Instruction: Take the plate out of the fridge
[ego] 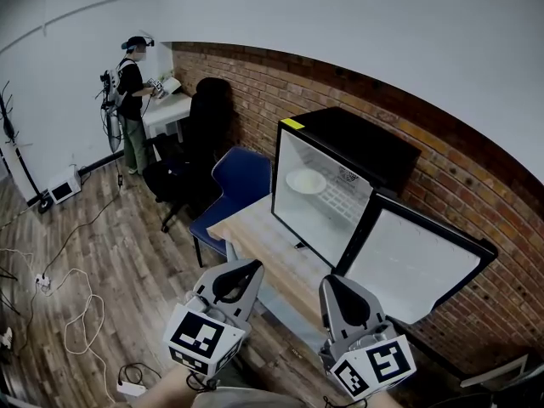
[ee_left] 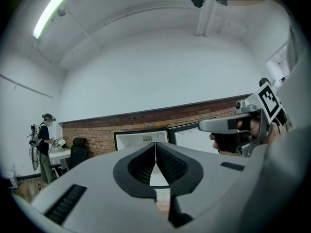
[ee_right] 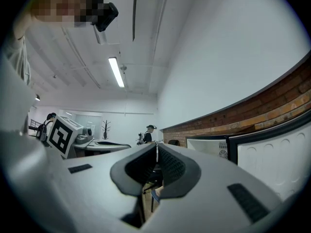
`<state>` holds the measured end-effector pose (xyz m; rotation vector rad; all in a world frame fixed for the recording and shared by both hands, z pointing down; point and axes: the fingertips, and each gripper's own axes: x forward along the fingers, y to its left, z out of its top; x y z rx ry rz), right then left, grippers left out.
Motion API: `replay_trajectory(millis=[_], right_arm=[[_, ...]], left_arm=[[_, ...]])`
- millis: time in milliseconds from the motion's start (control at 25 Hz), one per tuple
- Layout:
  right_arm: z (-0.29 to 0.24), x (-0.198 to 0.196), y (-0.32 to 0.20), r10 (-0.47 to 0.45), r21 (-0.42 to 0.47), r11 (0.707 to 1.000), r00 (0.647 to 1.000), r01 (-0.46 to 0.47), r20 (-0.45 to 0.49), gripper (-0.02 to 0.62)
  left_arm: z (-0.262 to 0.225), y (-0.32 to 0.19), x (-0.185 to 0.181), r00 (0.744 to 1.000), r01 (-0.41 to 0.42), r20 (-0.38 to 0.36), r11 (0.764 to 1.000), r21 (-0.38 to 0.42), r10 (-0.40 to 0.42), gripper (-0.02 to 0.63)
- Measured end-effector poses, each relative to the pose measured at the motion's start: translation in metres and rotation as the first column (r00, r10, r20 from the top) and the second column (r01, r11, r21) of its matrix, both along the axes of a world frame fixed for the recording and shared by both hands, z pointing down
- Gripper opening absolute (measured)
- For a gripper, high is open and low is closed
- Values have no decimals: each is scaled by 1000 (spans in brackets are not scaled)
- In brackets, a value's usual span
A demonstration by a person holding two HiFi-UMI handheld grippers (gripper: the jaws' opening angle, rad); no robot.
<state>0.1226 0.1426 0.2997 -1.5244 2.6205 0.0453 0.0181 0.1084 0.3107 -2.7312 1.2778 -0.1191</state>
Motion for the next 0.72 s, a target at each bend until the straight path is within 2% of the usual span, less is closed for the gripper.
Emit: replay_trajectory(millis=[320,720], right_arm=[[4,-17,-41,-4,-18,1000,1000,4,5,32],[21,-29,-116,22,-76,997,1000,-21,15,32]], left_arm=[[2,-36,-13,1000,-19,-17,1000,-25,18,20],[14,-110,-26,999,-47,-20,997,-67,46,20]])
